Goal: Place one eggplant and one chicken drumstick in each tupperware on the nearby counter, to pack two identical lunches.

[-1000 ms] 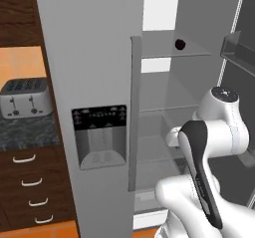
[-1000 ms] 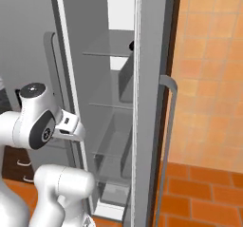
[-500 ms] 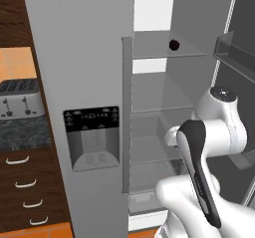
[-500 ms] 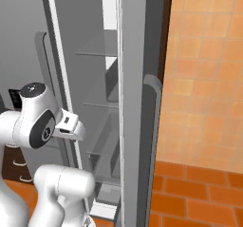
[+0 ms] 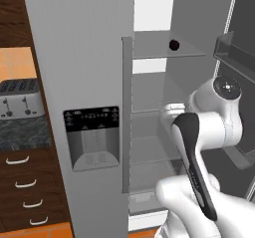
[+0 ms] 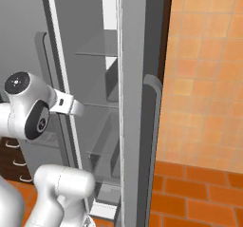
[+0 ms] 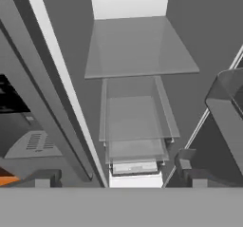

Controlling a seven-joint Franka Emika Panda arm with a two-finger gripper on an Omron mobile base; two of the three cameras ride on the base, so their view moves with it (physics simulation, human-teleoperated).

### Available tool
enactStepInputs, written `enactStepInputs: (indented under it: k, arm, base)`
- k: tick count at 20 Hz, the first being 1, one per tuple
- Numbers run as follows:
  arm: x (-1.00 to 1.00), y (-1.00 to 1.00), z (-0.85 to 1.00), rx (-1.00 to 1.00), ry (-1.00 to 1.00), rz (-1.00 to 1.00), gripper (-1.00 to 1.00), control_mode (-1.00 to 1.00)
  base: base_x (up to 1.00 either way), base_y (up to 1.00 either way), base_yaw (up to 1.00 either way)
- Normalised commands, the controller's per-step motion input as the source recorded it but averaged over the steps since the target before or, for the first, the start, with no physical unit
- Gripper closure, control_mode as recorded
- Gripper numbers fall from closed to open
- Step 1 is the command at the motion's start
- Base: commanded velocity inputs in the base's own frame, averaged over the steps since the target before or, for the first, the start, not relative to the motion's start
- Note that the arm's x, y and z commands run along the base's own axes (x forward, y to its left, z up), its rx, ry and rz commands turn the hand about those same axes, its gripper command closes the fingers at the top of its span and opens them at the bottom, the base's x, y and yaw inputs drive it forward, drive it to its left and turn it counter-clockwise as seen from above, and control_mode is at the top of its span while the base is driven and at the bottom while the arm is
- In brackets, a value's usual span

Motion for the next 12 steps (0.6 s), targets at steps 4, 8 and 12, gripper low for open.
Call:
enactStepInputs:
  k: [4, 8, 12]
  arm:
    - [0.37, -0.16, 0.58, -0.02, -0.21, -0.15, -1.0, -1.0]
    - [0.44, -0.33, 0.64, -0.04, -0.12, -0.12, -1.0, -1.0]
    - [0.48, -0.24, 0.83, 0.02, -0.03, -0.11, -1.0, -1.0]
  base:
    - [0.0, 0.0, 0.0]
    - [0.0, 0.0, 0.0]
    - [0.0, 0.0, 0.0]
